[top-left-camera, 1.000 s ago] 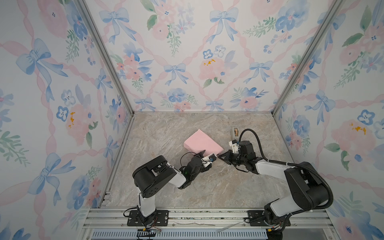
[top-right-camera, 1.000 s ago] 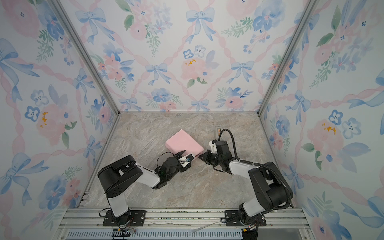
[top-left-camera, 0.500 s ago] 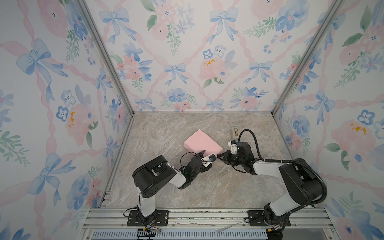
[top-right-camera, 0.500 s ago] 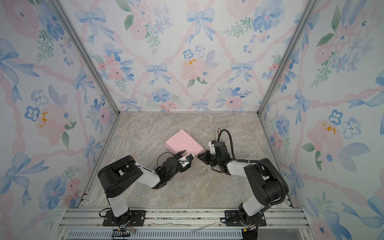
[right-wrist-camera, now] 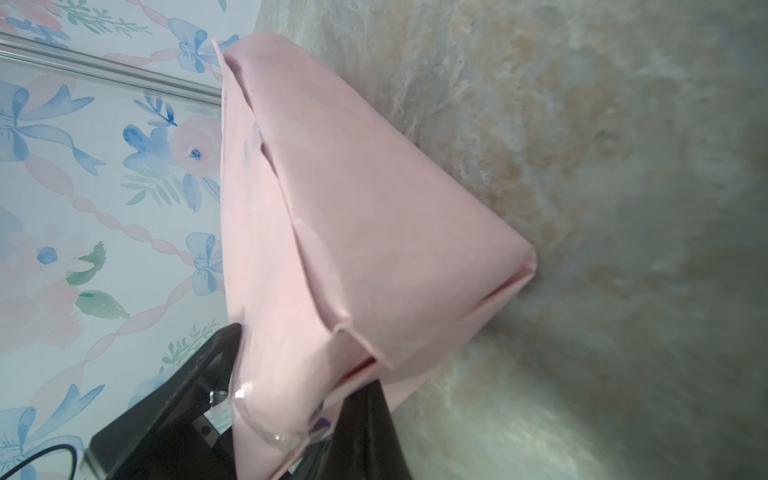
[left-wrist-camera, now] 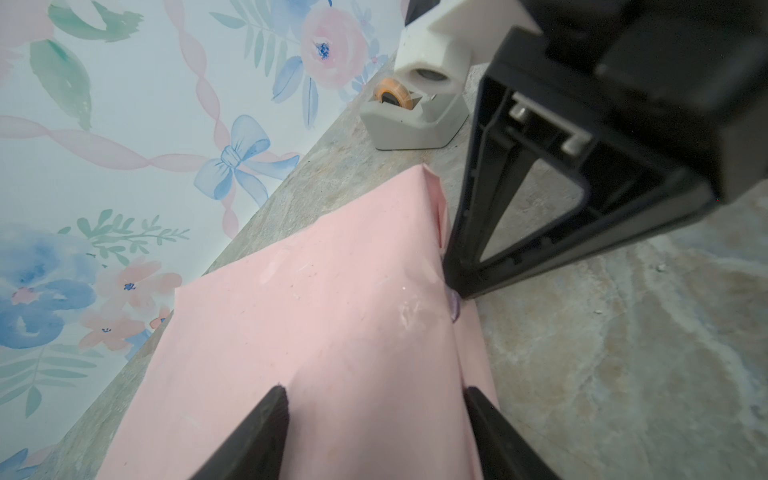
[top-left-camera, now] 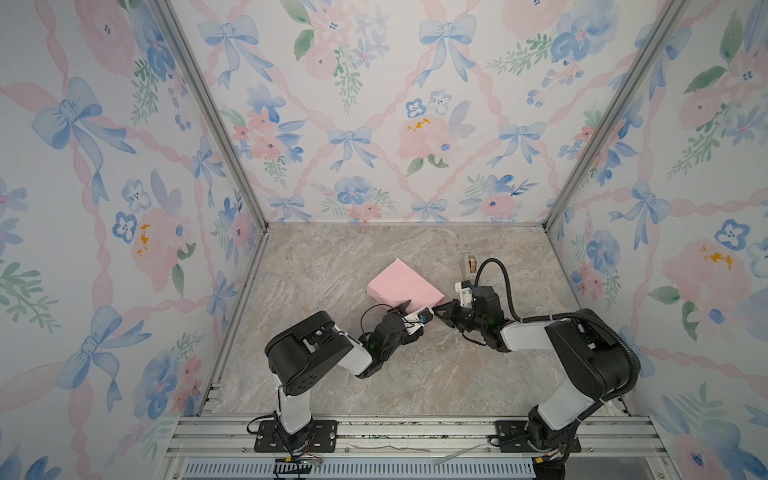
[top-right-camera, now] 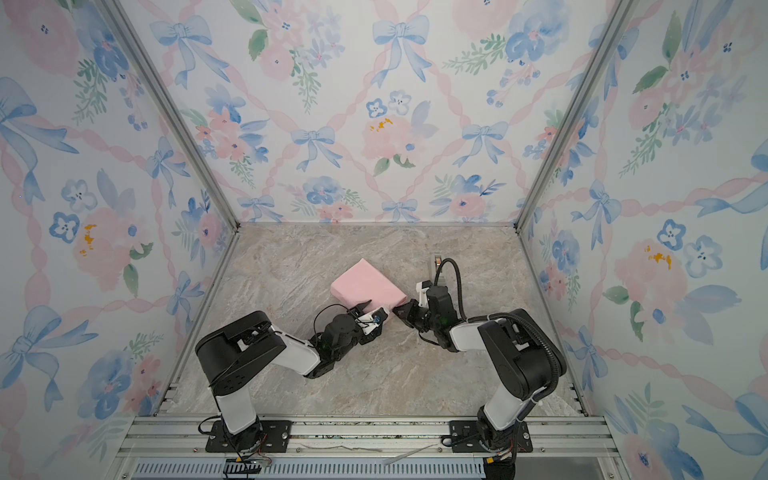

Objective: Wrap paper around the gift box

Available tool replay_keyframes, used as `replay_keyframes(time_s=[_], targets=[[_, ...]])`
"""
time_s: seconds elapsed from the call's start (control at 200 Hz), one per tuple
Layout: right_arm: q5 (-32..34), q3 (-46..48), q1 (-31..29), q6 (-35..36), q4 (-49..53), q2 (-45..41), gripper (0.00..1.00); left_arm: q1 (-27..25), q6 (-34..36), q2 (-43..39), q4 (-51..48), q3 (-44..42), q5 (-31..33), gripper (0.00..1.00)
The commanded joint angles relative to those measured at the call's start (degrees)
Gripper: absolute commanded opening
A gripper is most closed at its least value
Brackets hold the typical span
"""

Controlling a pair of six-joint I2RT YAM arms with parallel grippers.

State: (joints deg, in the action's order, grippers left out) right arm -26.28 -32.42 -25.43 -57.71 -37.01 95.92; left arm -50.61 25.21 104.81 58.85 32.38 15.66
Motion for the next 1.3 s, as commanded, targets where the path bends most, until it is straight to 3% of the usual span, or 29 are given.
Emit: replay_keyframes(time_s=[0.0,0.255,0.545,0.87,1.295], targets=[[1.67,0.84,-0.78,-0.81,-3.06,0.31,0.1,-0.61,-1.81,0.84,-4.87,-0.74,-1.09,0.67],[3.23,3.05,-0.7,0.32,-0.07,-3.03,0.26,-0.57,-1.8,0.85,-4.8,-0.49,-1.14,0.67],[4.78,6.25,0.44,2.97,6.63,-8.44,0.3,-0.59,-1.78,0.92,-4.8,-0.38,-1.27,0.67],[6.11,4.39,-1.79,5.05,12.23,-11.79,0.07,-0.63,-1.99,1.14,-4.86,-0.31,-1.47,0.67],[5.21,-2.24,-4.11,4.81,9.68,-5.51,0.0,-0.63,-2.22,1.06,-4.79,-0.64,-1.51,0.68]])
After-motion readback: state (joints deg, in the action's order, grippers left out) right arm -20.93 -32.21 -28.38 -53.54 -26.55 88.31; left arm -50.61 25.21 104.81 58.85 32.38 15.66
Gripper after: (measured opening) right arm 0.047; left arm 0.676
